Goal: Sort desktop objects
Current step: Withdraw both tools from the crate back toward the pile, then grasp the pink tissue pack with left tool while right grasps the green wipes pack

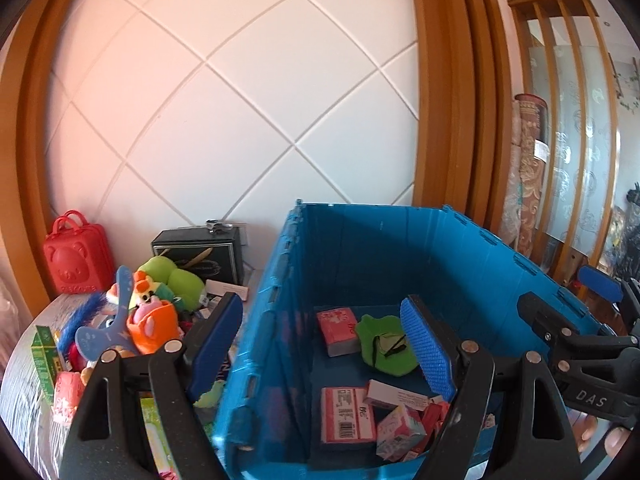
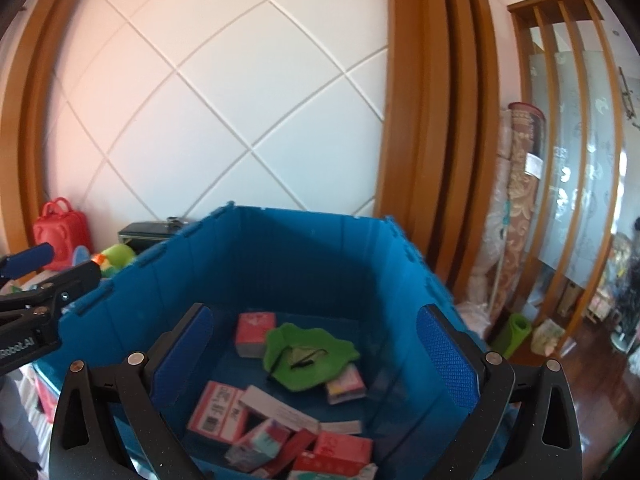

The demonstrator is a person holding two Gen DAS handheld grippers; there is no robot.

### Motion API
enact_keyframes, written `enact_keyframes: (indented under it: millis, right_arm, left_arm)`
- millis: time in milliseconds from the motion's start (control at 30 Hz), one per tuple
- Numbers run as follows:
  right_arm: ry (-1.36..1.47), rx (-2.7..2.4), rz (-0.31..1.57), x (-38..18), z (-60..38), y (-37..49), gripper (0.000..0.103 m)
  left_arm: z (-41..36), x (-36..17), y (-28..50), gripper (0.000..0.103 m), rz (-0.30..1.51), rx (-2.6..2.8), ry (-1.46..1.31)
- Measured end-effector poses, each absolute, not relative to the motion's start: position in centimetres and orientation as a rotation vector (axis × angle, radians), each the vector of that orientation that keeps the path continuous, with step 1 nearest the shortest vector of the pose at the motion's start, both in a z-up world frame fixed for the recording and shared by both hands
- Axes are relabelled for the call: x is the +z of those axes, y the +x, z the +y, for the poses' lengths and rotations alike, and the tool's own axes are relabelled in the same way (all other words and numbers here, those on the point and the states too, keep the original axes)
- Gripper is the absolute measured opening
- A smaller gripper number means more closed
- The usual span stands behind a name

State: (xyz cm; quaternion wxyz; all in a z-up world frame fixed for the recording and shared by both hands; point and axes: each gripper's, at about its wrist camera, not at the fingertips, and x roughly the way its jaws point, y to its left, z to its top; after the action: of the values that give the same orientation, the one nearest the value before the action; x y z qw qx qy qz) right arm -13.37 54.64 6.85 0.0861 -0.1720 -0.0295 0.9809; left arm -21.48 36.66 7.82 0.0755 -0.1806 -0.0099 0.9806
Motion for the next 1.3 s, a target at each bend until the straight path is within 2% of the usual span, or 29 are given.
enact_keyframes:
  millis: [233, 467, 833, 1100, 1300]
  right_arm:
    - [-0.488, 3.087, -0.130, 7.2, 49.0, -14.3, 0.103]
    - [-0.489, 3.207, -0.169, 7.1, 42.4, -15.8, 0.103]
    - [-0.590, 3.269, -0.200, 5.1, 28.7, -18.3, 0.103]
    - [-0.922, 3.184, -0.130, -1.6, 21.0, -22.3, 0.103]
    - [-1.249, 3.025, -0.080, -8.8, 18.2, -24.4, 0.103]
  left_arm:
    - [30.5, 7.1, -20.6, 0.081, -0.121, 3.061, -0.581]
    - [22.2, 5.5, -20.0, 0.082, -0.126, 3.192, -0.651]
    - [3.6, -1.3, -21.6, 0.082, -0.176, 3.249, -1.034]
    - [-6.4, -8.7, -24.2, 0.081, -0.190, 3.113, -1.364]
    - [-8.8, -13.2, -26.9, 0.081, -0.194, 2.959, -1.484]
